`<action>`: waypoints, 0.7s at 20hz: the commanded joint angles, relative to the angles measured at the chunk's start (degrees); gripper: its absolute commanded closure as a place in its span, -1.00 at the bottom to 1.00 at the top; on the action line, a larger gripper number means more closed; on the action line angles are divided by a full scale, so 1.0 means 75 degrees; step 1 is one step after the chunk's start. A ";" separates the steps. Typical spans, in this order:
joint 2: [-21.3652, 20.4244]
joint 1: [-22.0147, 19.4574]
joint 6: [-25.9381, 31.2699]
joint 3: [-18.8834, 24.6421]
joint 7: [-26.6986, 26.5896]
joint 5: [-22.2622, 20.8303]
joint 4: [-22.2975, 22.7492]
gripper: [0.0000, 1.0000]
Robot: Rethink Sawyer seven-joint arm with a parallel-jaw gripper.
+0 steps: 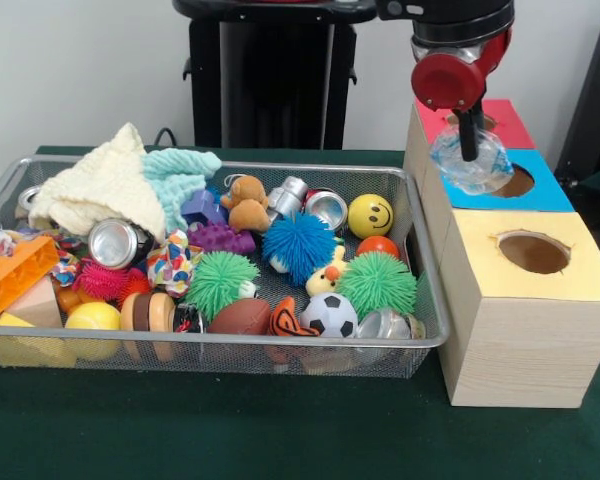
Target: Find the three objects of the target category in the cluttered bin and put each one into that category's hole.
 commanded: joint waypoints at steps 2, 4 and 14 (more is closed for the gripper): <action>0.0470 0.0038 -0.0476 0.0430 0.2641 -0.0179 0.0903 1.00; 0.0444 0.0053 -0.0537 0.0450 0.2677 -0.0189 0.0928 1.00; 0.0267 0.0278 -0.0630 0.0429 0.2744 -0.0182 0.1229 1.00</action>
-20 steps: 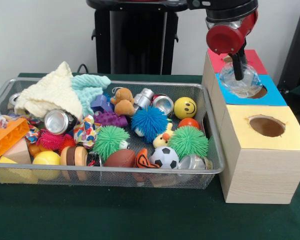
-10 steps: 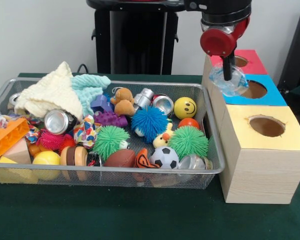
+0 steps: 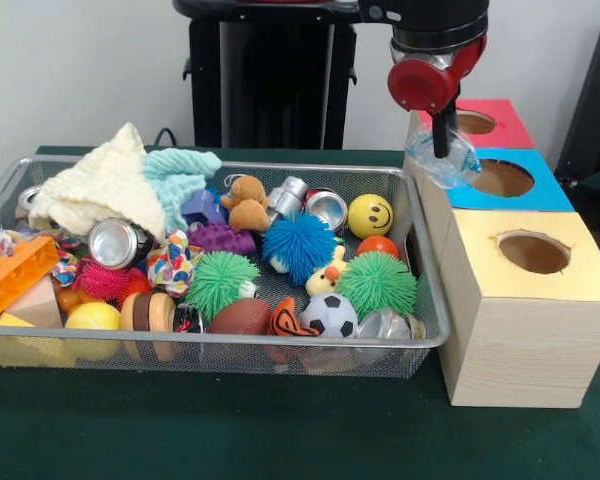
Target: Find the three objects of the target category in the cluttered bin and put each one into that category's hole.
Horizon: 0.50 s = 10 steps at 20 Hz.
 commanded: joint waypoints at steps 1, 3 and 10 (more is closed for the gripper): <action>0.0088 0.0085 -0.0622 0.0454 0.2730 -0.0054 0.0725 1.00; 0.0071 0.0148 -0.0582 0.0450 0.2714 -0.0044 0.0787 1.00; 0.0194 0.0298 -0.0576 0.0317 0.2986 -0.0179 0.0783 1.00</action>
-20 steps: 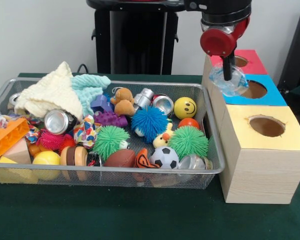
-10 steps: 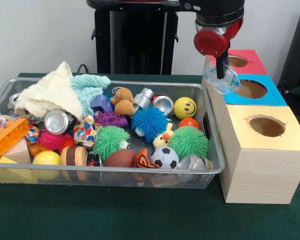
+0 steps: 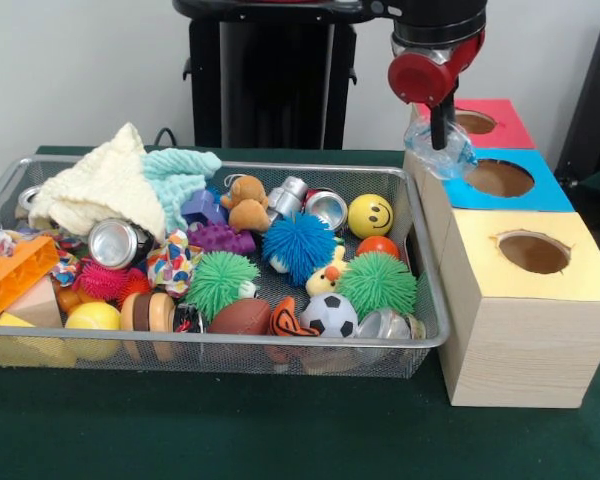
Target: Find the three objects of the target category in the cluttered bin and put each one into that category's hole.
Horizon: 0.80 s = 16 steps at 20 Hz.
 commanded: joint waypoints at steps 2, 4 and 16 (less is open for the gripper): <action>0.0209 0.0098 -0.0490 0.0332 0.3019 -0.0098 0.0489 1.00; 0.0154 0.0129 -0.0463 0.0339 0.3069 -0.0037 0.0498 1.00; -0.0039 0.0263 -0.0230 0.0445 0.3286 0.0219 0.0468 1.00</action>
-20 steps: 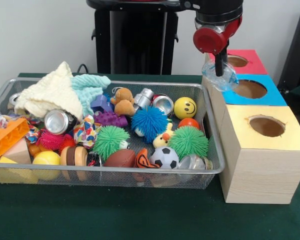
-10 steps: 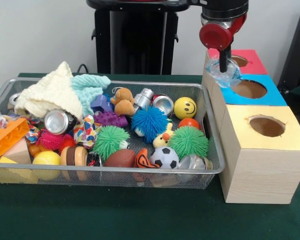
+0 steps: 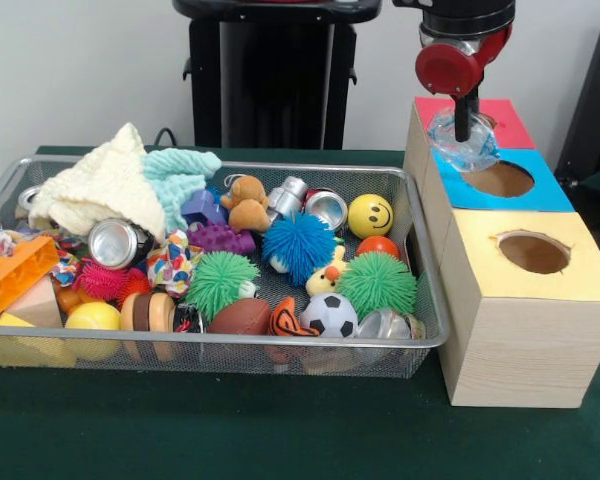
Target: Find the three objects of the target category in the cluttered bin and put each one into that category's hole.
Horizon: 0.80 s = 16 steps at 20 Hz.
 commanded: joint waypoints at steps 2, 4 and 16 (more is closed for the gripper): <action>-0.0014 -0.0042 -0.0171 0.0545 0.2755 0.0275 0.0464 1.00; -0.0027 -0.0021 -0.0129 0.0570 0.2764 0.0291 0.0494 1.00; -0.0108 0.0068 0.0214 0.0685 0.2787 0.0538 0.0492 1.00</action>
